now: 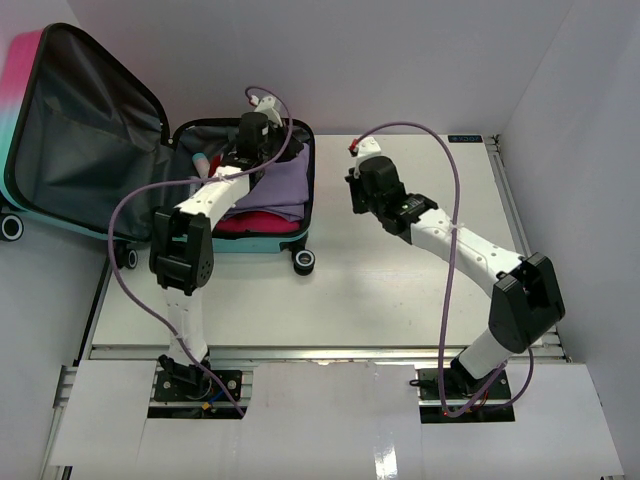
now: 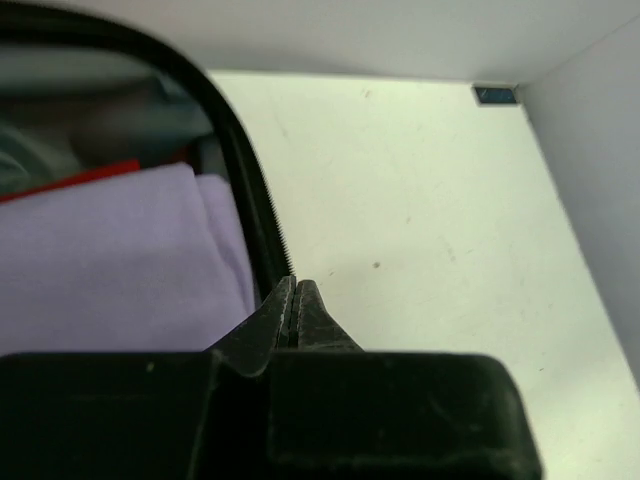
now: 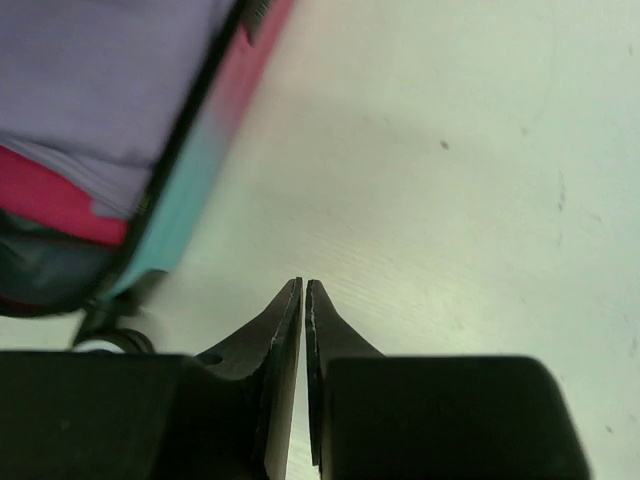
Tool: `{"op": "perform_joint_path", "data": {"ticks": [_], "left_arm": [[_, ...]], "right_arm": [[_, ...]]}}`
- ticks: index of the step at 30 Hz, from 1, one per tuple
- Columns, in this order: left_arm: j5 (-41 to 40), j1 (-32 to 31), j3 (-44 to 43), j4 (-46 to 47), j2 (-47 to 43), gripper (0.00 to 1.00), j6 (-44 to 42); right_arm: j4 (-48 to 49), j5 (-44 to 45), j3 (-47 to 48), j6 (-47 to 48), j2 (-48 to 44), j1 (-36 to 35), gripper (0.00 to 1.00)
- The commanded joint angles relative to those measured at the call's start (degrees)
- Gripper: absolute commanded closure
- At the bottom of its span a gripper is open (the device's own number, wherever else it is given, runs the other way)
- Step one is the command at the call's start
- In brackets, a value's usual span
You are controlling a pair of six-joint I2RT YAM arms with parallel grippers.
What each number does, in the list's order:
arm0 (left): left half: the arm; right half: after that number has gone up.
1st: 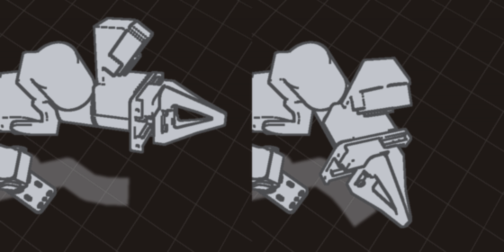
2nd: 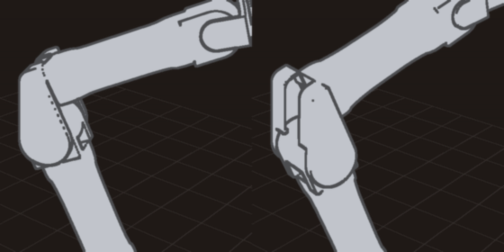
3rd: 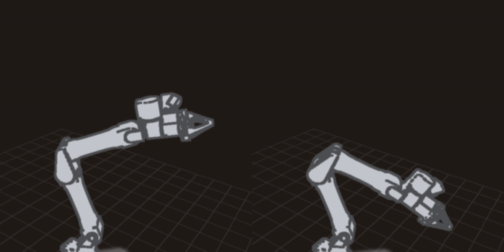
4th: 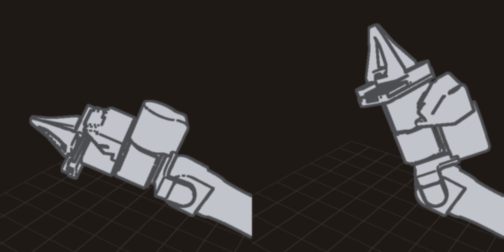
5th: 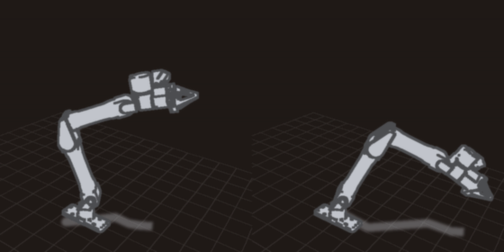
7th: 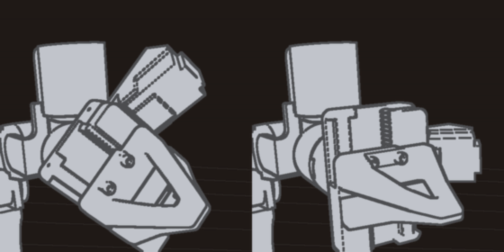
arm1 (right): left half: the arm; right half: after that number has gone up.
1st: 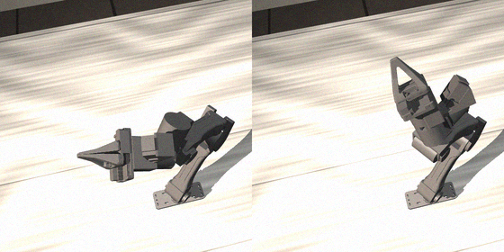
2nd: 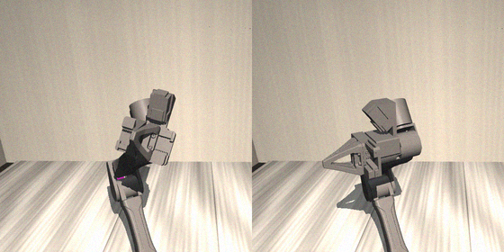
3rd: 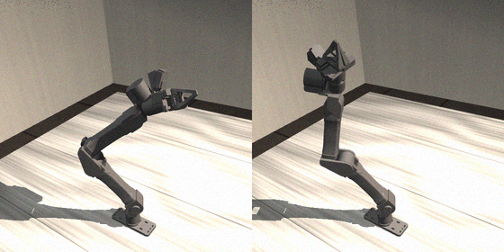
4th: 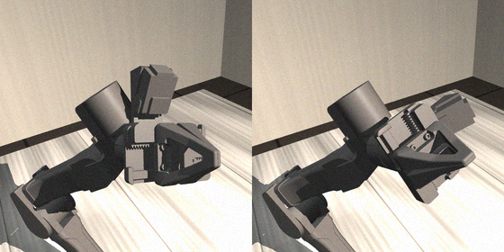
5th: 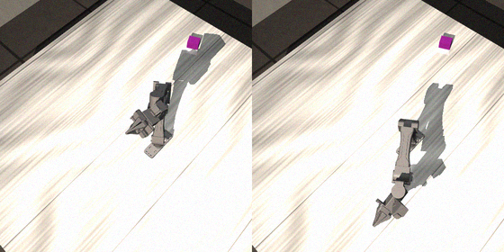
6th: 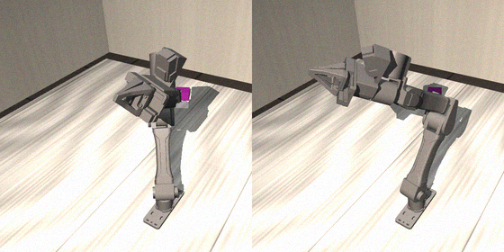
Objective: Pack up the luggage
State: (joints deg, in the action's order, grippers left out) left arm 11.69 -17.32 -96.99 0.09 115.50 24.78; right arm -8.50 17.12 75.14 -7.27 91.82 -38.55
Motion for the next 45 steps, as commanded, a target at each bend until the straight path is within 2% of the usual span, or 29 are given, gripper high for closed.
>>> {"op": "perform_joint_path", "data": {"ticks": [1, 9, 14, 17, 20, 22, 24, 26, 29, 36, 40, 43, 45], "left_arm": [[1.03, 1.48, -3.61, -0.53, 5.63, 1.00, -0.77], [1.52, 1.50, -7.90, -0.53, 14.71, 1.00, -2.35], [0.94, 1.50, -4.31, 2.85, 9.02, 1.00, -3.77], [-1.18, 1.50, -4.75, 0.79, 4.49, 0.87, -4.94], [-10.34, 1.50, -7.22, -6.78, -1.80, 0.72, -5.88], [-23.07, 1.58, -7.92, -10.12, -6.61, 0.65, -5.59], [-34.96, 1.59, -5.80, -12.50, -11.27, 0.61, -4.30], [-50.47, 1.67, -3.76, -17.16, -17.94, 0.55, -2.95], [-62.92, 2.25, 3.71, -23.75, -26.40, 0.44, 2.66], [-78.99, 3.44, 27.87, -25.40, -49.63, 0.38, 8.36], [-83.28, 7.20, 36.76, -25.33, -55.89, 0.38, 12.61], [-83.48, 10.65, 37.13, -25.84, -55.86, 0.38, 14.50], [-80.89, 15.97, 35.04, -27.41, -54.55, 0.38, 15.27]], "right_arm": [[4.78, -0.17, -8.28, -1.21, -5.72, 2.74, 0.89], [5.78, -0.49, -11.51, -0.11, -6.63, 4.29, 0.88], [5.64, 0.39, -11.01, -0.18, -5.90, 4.43, 0.87], [5.52, -0.08, -10.59, -0.42, -5.17, 4.45, 0.84], [5.43, -0.67, -10.37, -0.55, -4.81, 4.45, 0.76], [5.50, -1.42, -10.59, -0.77, -4.95, 4.45, 0.71], [5.74, -2.64, -10.86, -0.81, -5.21, 4.45, 0.64], [5.78, -4.84, -11.05, -0.89, -5.17, 4.52, 0.59], [6.17, -7.40, -11.64, -1.03, -5.20, 4.45, 0.53], [5.90, -13.16, -12.21, -0.33, -6.21, 4.27, 0.46], [5.07, -14.98, -10.83, -0.08, -6.39, 4.27, 0.45], [4.70, -15.27, -10.19, 0.33, -6.39, 4.27, 0.45], [4.47, -15.27, -9.58, 0.82, -6.39, 4.31, 0.44]]}}
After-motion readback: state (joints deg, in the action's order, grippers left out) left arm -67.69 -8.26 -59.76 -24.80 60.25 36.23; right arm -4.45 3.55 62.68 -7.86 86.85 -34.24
